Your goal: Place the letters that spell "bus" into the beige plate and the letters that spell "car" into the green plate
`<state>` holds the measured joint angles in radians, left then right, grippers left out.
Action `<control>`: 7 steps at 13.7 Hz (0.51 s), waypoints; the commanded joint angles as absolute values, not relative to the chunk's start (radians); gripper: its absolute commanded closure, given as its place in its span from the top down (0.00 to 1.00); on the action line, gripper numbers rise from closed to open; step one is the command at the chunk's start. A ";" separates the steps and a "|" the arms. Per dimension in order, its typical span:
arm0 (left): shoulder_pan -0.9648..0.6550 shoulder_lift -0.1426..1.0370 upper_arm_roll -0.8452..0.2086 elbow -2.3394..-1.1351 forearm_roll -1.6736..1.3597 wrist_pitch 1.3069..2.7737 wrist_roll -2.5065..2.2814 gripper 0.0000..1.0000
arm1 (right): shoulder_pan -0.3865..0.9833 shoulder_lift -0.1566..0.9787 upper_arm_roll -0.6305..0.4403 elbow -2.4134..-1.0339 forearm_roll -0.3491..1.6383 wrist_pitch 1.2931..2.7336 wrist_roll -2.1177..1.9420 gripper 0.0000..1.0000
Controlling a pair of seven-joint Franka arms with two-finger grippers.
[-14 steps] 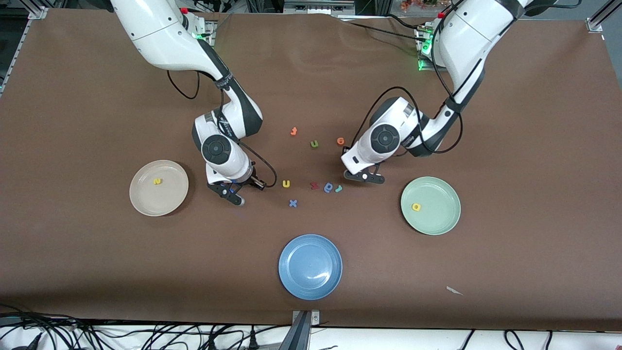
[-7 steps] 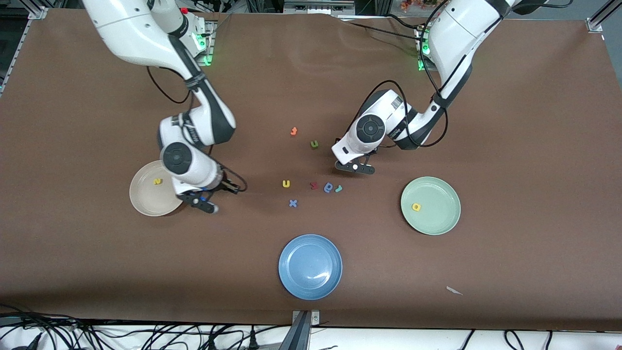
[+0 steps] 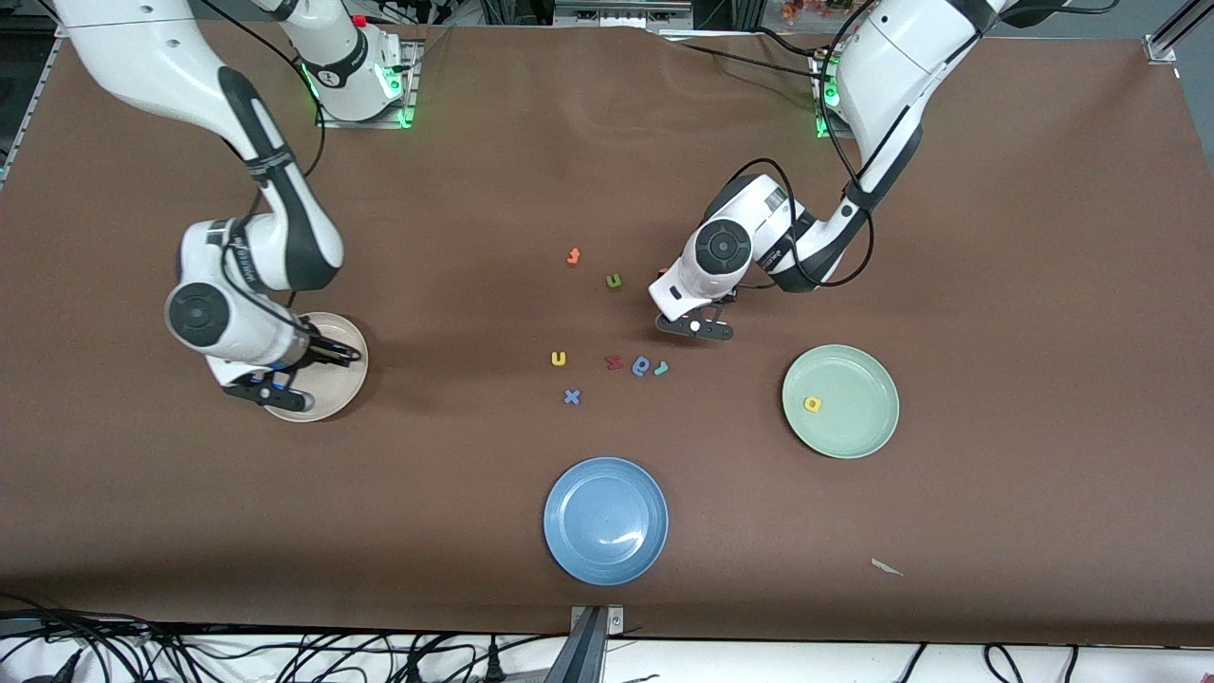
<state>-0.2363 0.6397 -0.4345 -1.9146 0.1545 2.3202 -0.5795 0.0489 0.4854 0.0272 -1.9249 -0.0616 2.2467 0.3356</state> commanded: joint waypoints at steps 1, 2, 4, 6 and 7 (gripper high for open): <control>-0.239 0.611 -0.433 -1.947 0.183 2.338 -0.601 0.13 | -0.001 0.446 0.043 -1.980 -0.078 2.258 0.261 0.39; -0.241 0.609 -0.433 -1.947 0.183 2.338 -0.601 0.09 | -0.002 0.446 0.044 -1.977 -0.078 2.257 0.265 0.88; -0.241 0.609 -0.433 -1.947 0.183 2.336 -0.601 0.09 | 0.020 0.436 0.046 -1.970 -0.075 2.250 0.253 1.00; -0.239 0.604 -0.433 -1.944 0.183 2.330 -0.601 0.08 | 0.078 0.436 0.046 -1.954 -0.060 2.250 0.285 1.00; -0.238 0.594 -0.433 -1.937 0.183 2.315 -0.600 0.07 | 0.112 0.437 0.046 -1.947 -0.037 2.255 0.335 1.00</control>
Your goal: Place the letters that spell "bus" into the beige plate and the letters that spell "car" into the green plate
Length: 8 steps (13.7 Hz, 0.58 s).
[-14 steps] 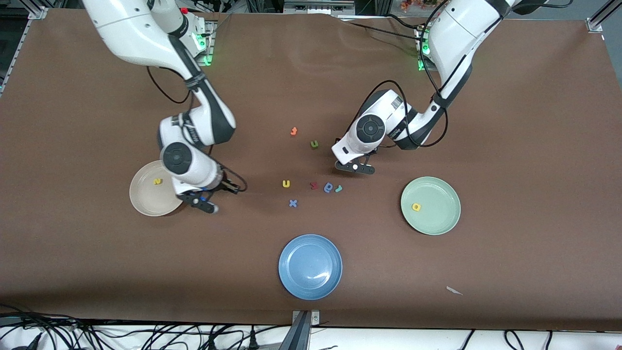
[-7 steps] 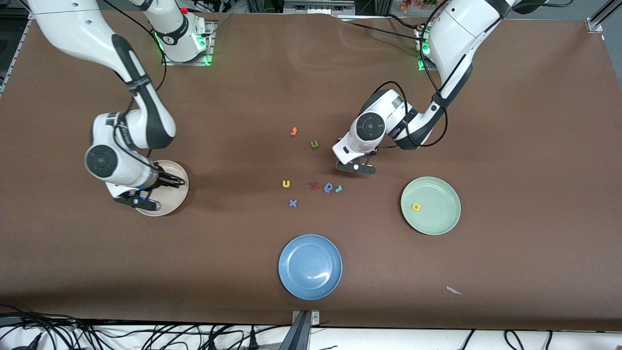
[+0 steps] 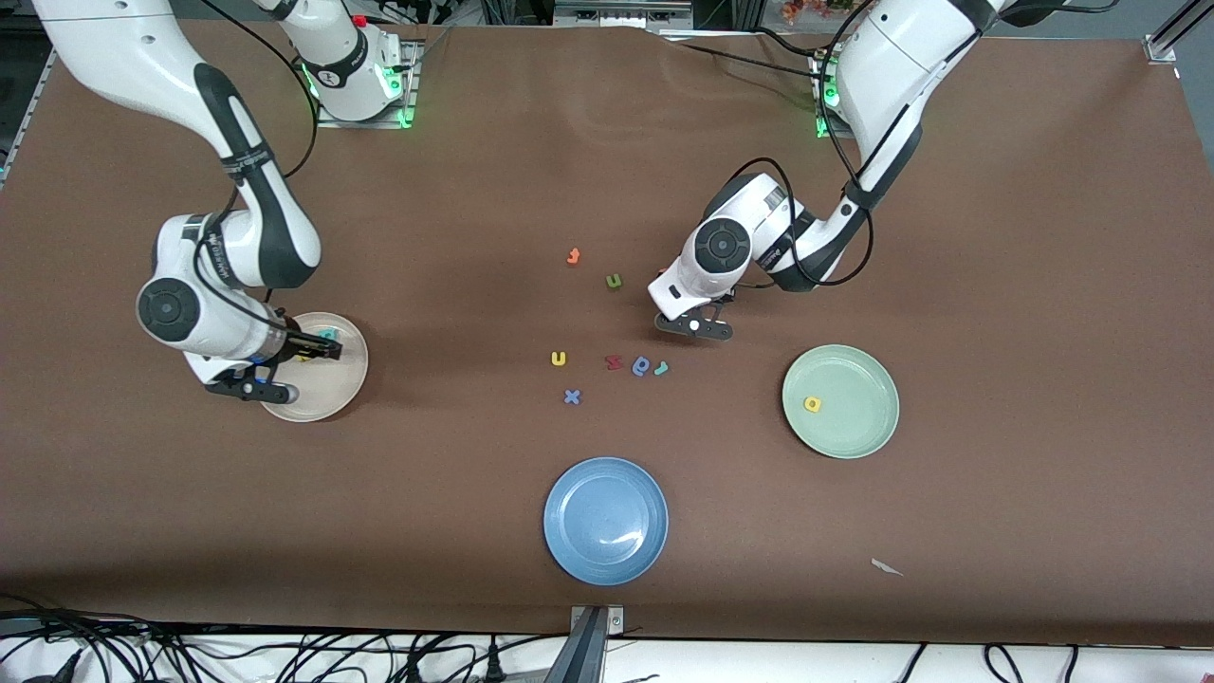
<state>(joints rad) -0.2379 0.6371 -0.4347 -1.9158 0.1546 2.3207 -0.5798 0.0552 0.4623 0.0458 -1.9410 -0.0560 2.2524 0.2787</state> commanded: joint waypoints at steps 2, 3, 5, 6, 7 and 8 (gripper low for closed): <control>-0.233 0.548 -0.433 -1.921 0.183 2.243 -0.582 0.06 | 0.178 0.454 0.045 -1.912 0.036 2.260 0.426 1.00; -0.224 0.531 -0.430 -1.905 0.189 2.197 -0.549 0.06 | 0.214 0.466 0.044 -1.892 0.058 2.260 0.463 1.00; -0.184 0.517 -0.428 -1.884 0.189 2.157 -0.462 0.06 | 0.291 0.504 0.043 -1.838 0.066 2.263 0.518 1.00; -0.157 0.514 -0.426 -1.879 0.189 2.157 -0.409 0.06 | 0.337 0.521 0.043 -1.815 0.058 2.273 0.522 1.00; -0.126 0.512 -0.425 -1.870 0.189 2.157 -0.343 0.06 | 0.374 0.540 0.043 -1.801 0.058 2.305 0.523 1.00; -0.091 0.512 -0.425 -1.862 0.201 2.157 -0.265 0.06 | 0.408 0.560 0.043 -1.790 0.049 2.347 0.522 1.00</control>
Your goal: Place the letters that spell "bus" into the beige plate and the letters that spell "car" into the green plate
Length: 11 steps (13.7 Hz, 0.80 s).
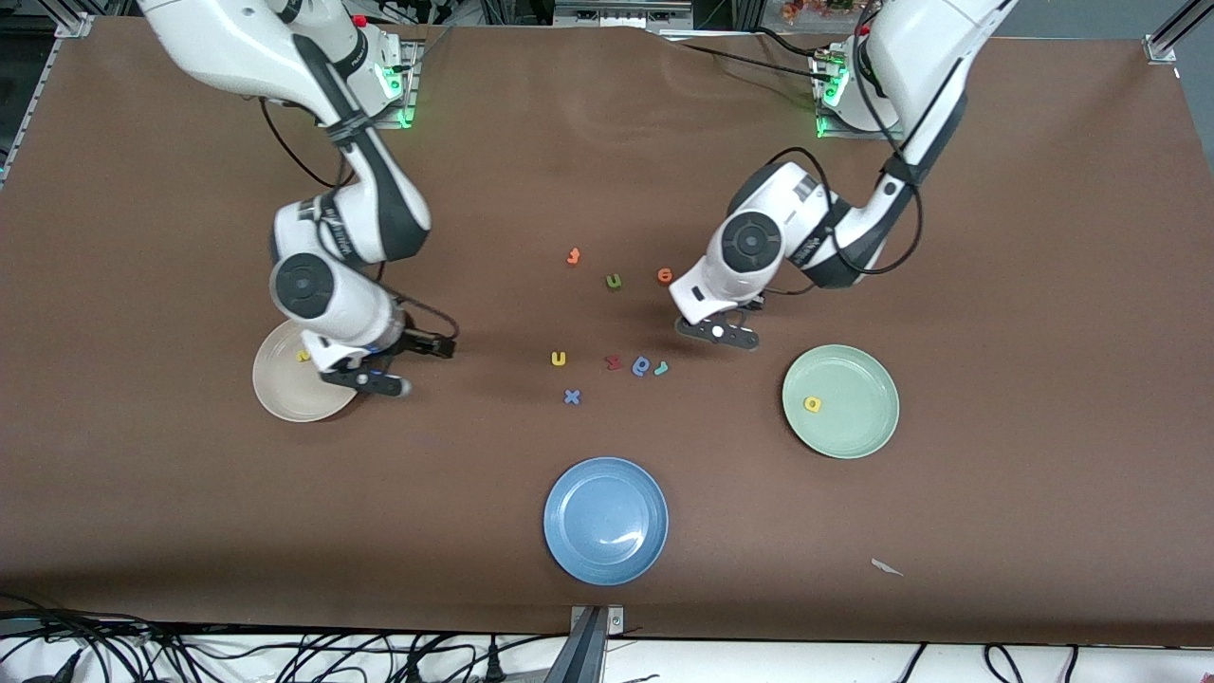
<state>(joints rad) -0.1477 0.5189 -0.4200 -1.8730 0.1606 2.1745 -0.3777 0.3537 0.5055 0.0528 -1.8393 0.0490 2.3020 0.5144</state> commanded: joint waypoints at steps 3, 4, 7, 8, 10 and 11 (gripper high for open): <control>0.018 0.515 -0.426 -1.827 0.276 2.157 -0.071 0.07 | 0.498 0.641 0.041 -1.709 0.048 2.395 0.560 1.00; 0.047 0.523 -0.425 -1.815 0.299 2.160 -0.013 0.07 | 0.524 0.669 0.041 -1.678 0.048 2.396 0.639 1.00; 0.139 0.607 -0.423 -1.760 0.354 2.198 0.064 0.07 | 0.577 0.732 0.029 -1.598 0.044 2.385 0.750 1.00; 0.152 0.636 -0.422 -1.750 0.368 2.226 0.069 0.07 | 0.597 0.745 0.023 -1.586 0.043 2.385 0.756 1.00; 0.189 0.710 -0.413 -1.709 0.416 2.293 0.089 0.11 | 0.623 0.784 0.011 -1.548 0.041 2.385 0.776 1.00; 0.193 0.716 -0.413 -1.703 0.416 2.301 0.087 0.37 | 0.636 0.802 0.011 -1.530 0.038 2.384 0.784 1.00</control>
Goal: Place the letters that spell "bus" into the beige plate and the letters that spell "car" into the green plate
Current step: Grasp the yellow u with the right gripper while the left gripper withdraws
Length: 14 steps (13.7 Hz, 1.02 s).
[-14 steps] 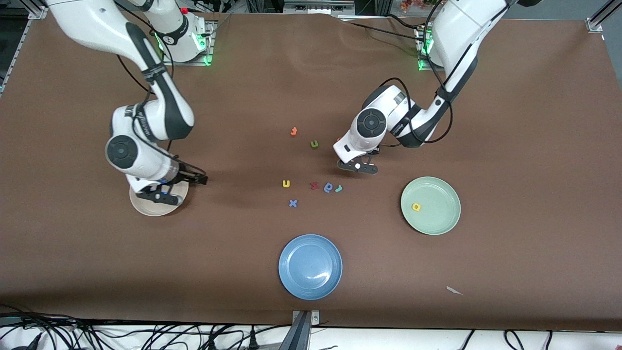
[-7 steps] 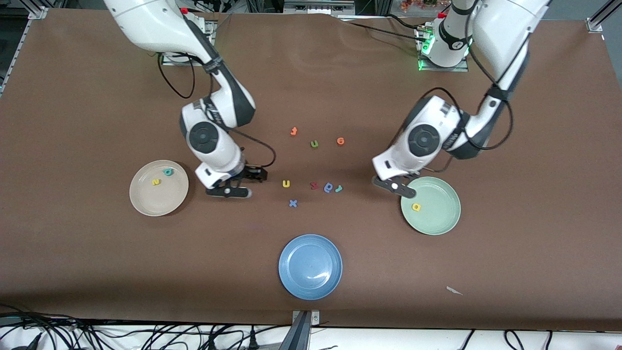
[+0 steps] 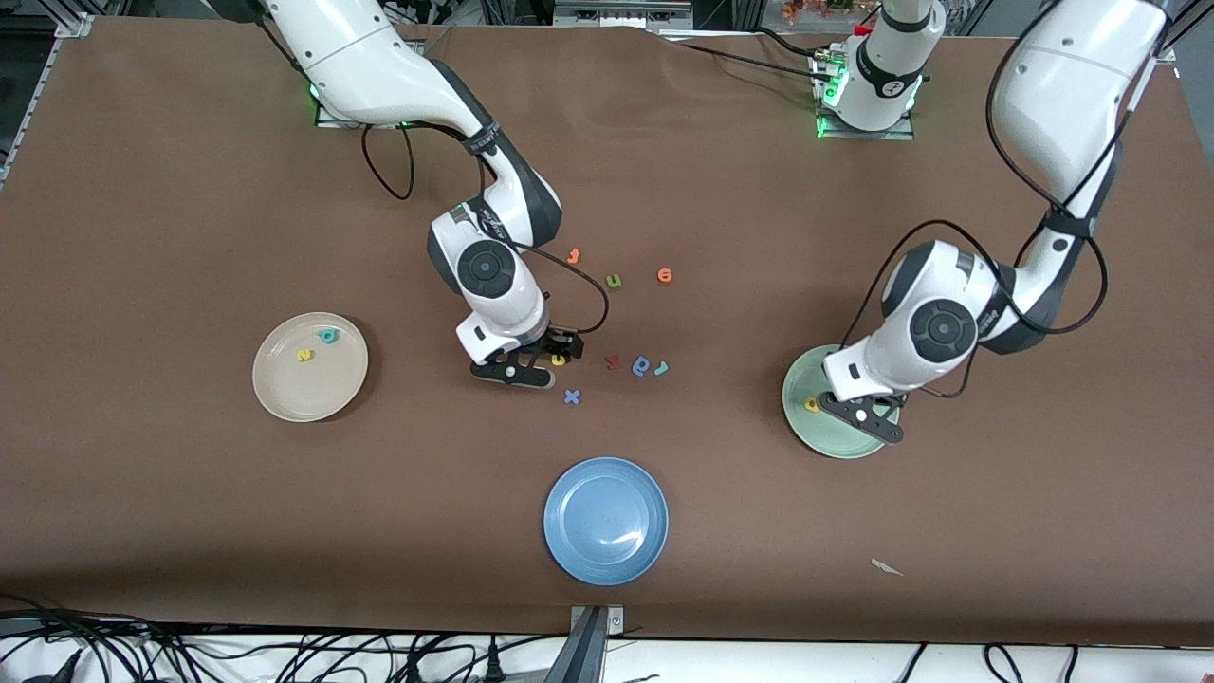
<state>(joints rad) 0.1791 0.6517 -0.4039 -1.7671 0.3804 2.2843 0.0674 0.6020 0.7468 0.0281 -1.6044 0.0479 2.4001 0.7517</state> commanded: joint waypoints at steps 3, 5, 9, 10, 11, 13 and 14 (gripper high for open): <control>0.206 0.686 -0.420 -1.703 0.397 2.290 0.074 1.00 | 0.653 0.808 0.003 -1.529 0.020 2.384 0.787 0.97; 0.187 0.664 -0.426 -1.701 0.399 2.280 0.072 1.00 | 0.653 0.822 0.005 -1.532 0.002 2.384 0.787 0.92; 0.091 0.641 -0.506 -1.681 0.403 2.220 -0.110 1.00 | 0.653 0.831 0.005 -1.528 0.005 2.385 0.787 0.59; 0.036 0.652 -0.505 -1.666 0.408 2.220 -0.127 1.00 | 0.653 0.831 0.005 -1.528 0.005 2.385 0.787 0.46; -0.018 0.670 -0.499 -1.646 0.413 2.221 -0.126 1.00 | 0.653 0.831 0.003 -1.528 0.006 2.385 0.787 0.39; -0.081 0.693 -0.500 -1.620 0.420 2.227 -0.108 0.99 | 0.653 0.830 0.005 -1.528 0.008 2.385 0.802 0.30; -0.122 0.695 -0.500 -1.620 0.420 2.232 -0.089 0.99 | 0.655 0.830 0.005 -1.529 0.006 2.385 0.810 0.27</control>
<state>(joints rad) -0.0685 0.6693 -0.5102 -1.6624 0.3861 2.2471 -0.1087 0.6443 0.8076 0.0123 -1.5440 0.0173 2.3952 0.7798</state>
